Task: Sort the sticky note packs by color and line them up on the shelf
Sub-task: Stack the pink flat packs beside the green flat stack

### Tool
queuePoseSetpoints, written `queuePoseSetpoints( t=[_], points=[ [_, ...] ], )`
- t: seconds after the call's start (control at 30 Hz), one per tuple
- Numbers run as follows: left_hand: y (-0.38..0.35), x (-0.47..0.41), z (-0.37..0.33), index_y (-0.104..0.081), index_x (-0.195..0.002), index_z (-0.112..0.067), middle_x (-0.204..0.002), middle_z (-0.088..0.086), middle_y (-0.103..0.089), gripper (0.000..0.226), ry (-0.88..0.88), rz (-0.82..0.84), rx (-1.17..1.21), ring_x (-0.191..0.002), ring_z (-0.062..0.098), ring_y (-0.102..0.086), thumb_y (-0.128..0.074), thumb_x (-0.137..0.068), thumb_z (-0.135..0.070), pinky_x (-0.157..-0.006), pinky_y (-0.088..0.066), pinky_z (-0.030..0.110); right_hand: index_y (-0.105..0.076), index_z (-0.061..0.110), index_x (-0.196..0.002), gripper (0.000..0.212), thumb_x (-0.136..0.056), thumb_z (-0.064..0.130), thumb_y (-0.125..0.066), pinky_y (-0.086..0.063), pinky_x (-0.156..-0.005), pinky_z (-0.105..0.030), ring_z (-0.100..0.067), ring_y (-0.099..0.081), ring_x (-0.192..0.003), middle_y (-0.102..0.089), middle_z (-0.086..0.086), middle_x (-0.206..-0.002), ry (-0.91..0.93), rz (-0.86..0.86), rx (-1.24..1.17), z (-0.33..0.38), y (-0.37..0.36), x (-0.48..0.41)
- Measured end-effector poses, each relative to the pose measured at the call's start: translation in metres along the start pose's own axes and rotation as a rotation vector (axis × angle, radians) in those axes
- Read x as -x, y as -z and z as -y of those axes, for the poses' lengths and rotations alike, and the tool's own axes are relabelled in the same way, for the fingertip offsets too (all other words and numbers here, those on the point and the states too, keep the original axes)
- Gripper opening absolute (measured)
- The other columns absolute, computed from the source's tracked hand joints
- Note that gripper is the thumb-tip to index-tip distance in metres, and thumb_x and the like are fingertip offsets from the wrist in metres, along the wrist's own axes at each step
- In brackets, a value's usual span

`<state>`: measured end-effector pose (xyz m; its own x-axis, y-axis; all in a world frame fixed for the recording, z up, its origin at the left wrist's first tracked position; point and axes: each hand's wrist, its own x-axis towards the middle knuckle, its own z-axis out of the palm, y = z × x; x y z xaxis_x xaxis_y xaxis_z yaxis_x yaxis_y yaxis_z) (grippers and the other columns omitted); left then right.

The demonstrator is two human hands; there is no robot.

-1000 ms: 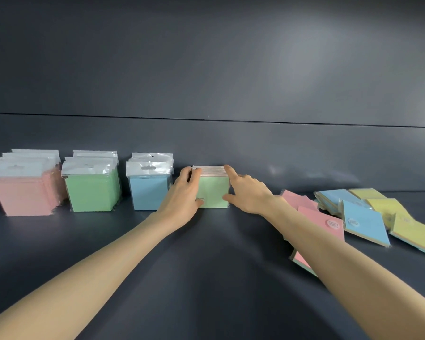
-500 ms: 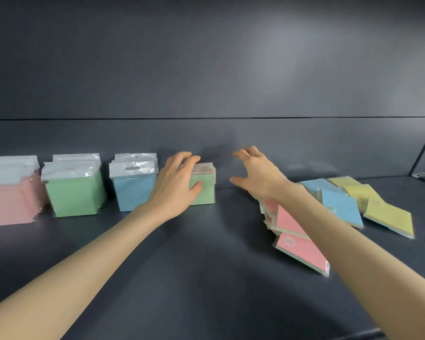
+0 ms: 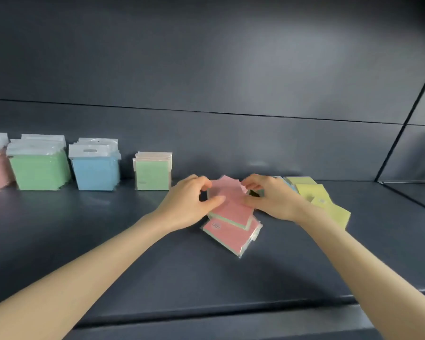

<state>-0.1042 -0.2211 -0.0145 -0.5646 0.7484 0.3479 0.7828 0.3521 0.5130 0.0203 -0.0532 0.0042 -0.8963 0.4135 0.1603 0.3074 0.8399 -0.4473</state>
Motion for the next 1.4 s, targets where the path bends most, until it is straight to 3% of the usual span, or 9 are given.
queuePoseSetpoints(
  t=[0.17, 0.33, 0.53, 0.67, 0.8, 0.9, 1.1, 1.23, 1.4],
  points=[
    [-0.021, 0.010, -0.029, -0.062, -0.083, -0.013, -0.073, -0.002, -0.062, 0.045, 0.200, 0.018, 0.003, -0.062, 0.010, -0.050, -0.074, -0.067, -0.054, -0.062, -0.040, 0.028, -0.055, 0.021, -0.123, 0.043, -0.083, 0.035, -0.067, -0.046, -0.093, -0.031, -0.018, -0.057, -0.106, -0.061, 0.000, -0.113, 0.070, 0.058, -0.116, -0.023, -0.003, 0.009],
    [-0.024, 0.013, -0.039, -0.058, -0.094, -0.016, -0.085, -0.006, -0.064, 0.039, 0.300, -0.052, 0.251, -0.075, 0.011, -0.058, -0.084, -0.067, -0.028, -0.077, -0.049, 0.031, -0.058, 0.020, -0.115, 0.045, -0.074, 0.020, -0.079, -0.049, -0.083, -0.029, -0.018, -0.060, -0.094, -0.064, -0.001, -0.100, 0.111, -0.002, -0.425, -0.028, -0.002, 0.010],
    [-0.025, 0.014, -0.051, -0.057, -0.093, -0.008, -0.083, 0.006, -0.064, 0.026, 0.202, -0.224, 0.653, -0.061, 0.012, -0.059, -0.075, -0.076, -0.001, -0.059, -0.049, 0.027, -0.050, 0.013, -0.119, 0.047, -0.079, 0.000, -0.071, -0.057, -0.080, -0.031, -0.016, -0.064, -0.084, -0.064, 0.001, -0.093, 0.070, -0.002, -0.909, -0.029, 0.004, 0.015],
    [-0.033, 0.012, -0.048, -0.054, -0.098, -0.017, -0.093, 0.000, -0.062, 0.040, 0.234, -0.194, 0.468, -0.074, 0.012, -0.059, -0.082, -0.071, -0.023, -0.064, -0.050, 0.019, -0.054, 0.012, -0.108, 0.039, -0.076, -0.001, -0.074, -0.055, -0.075, -0.033, -0.017, -0.064, -0.078, -0.066, 0.000, -0.090, 0.027, -0.086, -0.981, -0.033, 0.006, 0.014],
    [-0.023, 0.024, -0.033, -0.056, -0.092, -0.025, -0.090, -0.005, -0.061, 0.054, 0.365, 0.055, 0.148, -0.074, 0.007, -0.057, -0.082, -0.056, -0.057, -0.065, -0.046, 0.023, -0.059, 0.008, -0.101, 0.028, -0.078, 0.000, -0.073, -0.052, -0.066, -0.024, -0.014, -0.063, -0.071, -0.067, 0.002, -0.085, 0.029, -0.155, -1.006, -0.039, 0.009, 0.014],
    [-0.017, 0.029, -0.027, -0.059, -0.091, -0.023, -0.087, -0.003, -0.068, 0.050, 0.402, 0.205, 0.144, -0.068, 0.007, -0.056, -0.085, -0.058, -0.050, -0.068, -0.045, 0.026, -0.059, 0.010, -0.098, 0.026, -0.078, 0.000, -0.072, -0.051, -0.061, -0.019, -0.009, -0.064, -0.067, -0.067, 0.004, -0.084, 0.031, -0.152, -1.024, -0.039, 0.009, 0.015],
    [-0.009, 0.030, -0.029, -0.063, -0.099, -0.008, -0.096, 0.010, -0.069, 0.025, 0.366, -0.035, 0.578, -0.075, 0.013, -0.064, -0.075, -0.078, -0.007, -0.062, -0.053, 0.020, -0.057, 0.010, -0.097, 0.023, -0.080, 0.001, -0.070, -0.057, -0.075, -0.036, -0.020, -0.067, -0.081, -0.066, -0.005, -0.096, -0.009, -0.207, -1.133, -0.041, 0.008, 0.018],
    [-0.013, 0.028, -0.034, -0.052, -0.104, -0.005, -0.096, 0.010, -0.066, 0.026, 0.426, -0.225, 0.791, -0.080, 0.016, -0.067, -0.067, -0.083, -0.003, -0.069, -0.059, 0.029, -0.056, 0.008, -0.106, 0.029, -0.081, -0.002, -0.067, -0.057, -0.074, -0.034, -0.022, -0.067, -0.084, -0.067, -0.004, -0.099, -0.033, -0.190, -1.241, -0.041, 0.008, 0.019],
    [-0.025, 0.029, -0.046, -0.046, -0.114, -0.002, -0.108, 0.015, -0.066, 0.043, 0.428, -0.155, 1.063, -0.090, 0.026, -0.070, -0.068, -0.079, 0.008, -0.071, -0.060, 0.038, -0.059, 0.007, -0.109, 0.026, -0.087, -0.006, -0.057, -0.056, -0.066, -0.025, -0.018, -0.068, -0.087, -0.069, -0.004, -0.101, -0.023, -0.085, -1.311, -0.036, 0.004, 0.020]
  ],
)
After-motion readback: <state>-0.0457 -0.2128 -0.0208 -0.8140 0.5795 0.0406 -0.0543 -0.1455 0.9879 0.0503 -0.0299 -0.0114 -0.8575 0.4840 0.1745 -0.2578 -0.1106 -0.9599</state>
